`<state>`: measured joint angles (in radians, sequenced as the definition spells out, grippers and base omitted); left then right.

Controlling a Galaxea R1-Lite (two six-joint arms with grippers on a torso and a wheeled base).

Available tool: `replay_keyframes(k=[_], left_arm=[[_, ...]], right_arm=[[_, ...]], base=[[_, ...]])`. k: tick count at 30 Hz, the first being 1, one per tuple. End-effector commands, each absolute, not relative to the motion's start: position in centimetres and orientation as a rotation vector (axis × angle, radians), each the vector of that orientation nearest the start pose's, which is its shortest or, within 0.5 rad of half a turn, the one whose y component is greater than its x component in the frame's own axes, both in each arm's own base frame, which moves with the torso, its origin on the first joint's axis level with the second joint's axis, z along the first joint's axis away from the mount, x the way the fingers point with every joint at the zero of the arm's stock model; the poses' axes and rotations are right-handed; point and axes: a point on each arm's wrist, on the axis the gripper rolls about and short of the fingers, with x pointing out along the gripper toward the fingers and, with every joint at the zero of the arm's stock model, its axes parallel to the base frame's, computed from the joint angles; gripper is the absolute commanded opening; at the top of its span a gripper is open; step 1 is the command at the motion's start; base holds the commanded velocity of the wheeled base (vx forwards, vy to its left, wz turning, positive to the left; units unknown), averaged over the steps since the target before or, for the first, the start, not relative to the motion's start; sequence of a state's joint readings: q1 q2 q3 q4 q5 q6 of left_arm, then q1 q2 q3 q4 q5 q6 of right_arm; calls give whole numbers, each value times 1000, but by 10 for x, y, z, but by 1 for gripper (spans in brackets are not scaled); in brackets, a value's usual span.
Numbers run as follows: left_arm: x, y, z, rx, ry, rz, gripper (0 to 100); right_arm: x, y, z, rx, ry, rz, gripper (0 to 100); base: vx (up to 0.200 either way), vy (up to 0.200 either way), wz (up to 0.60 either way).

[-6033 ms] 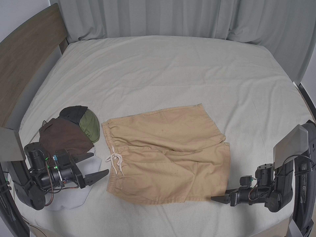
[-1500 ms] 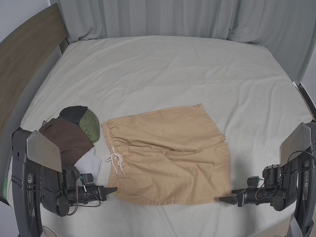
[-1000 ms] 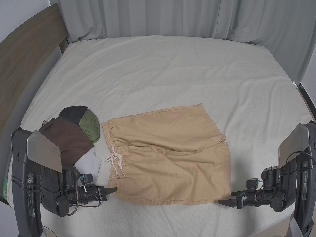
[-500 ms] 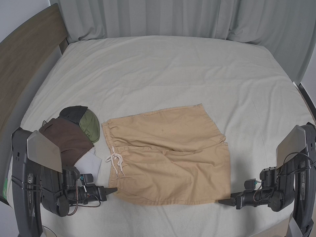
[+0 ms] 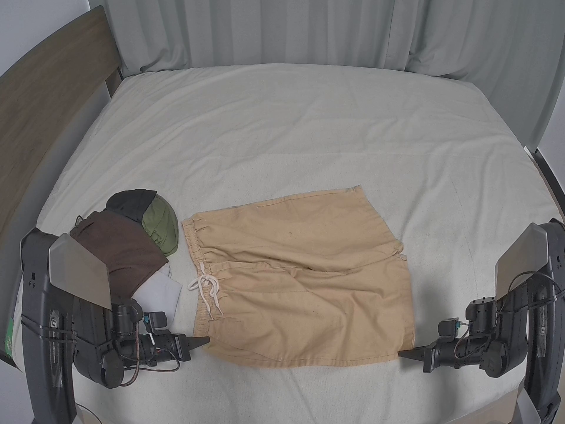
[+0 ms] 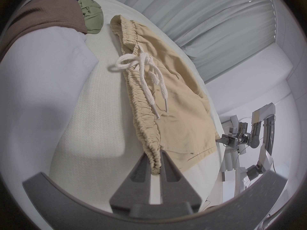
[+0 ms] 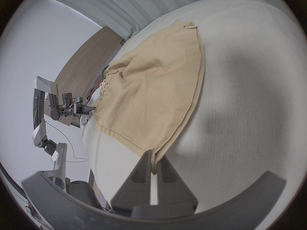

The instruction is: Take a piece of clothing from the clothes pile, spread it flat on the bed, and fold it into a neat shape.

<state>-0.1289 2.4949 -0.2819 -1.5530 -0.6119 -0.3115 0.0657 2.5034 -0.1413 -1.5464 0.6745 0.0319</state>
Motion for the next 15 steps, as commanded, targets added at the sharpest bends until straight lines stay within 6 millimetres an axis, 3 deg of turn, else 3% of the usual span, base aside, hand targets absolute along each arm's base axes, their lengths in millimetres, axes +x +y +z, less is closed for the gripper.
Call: replay_keyframes(k=[1, 15], left_arm=[[264, -46, -66, -434, 777, -609, 0], [239, -32, -66, -345, 809, -682, 0]], right_arm=[[233, 31, -67, 276, 811, 689, 0], [218, 33, -57, 267, 838, 706, 0]], base=[[0, 0, 0], [0, 0, 0]])
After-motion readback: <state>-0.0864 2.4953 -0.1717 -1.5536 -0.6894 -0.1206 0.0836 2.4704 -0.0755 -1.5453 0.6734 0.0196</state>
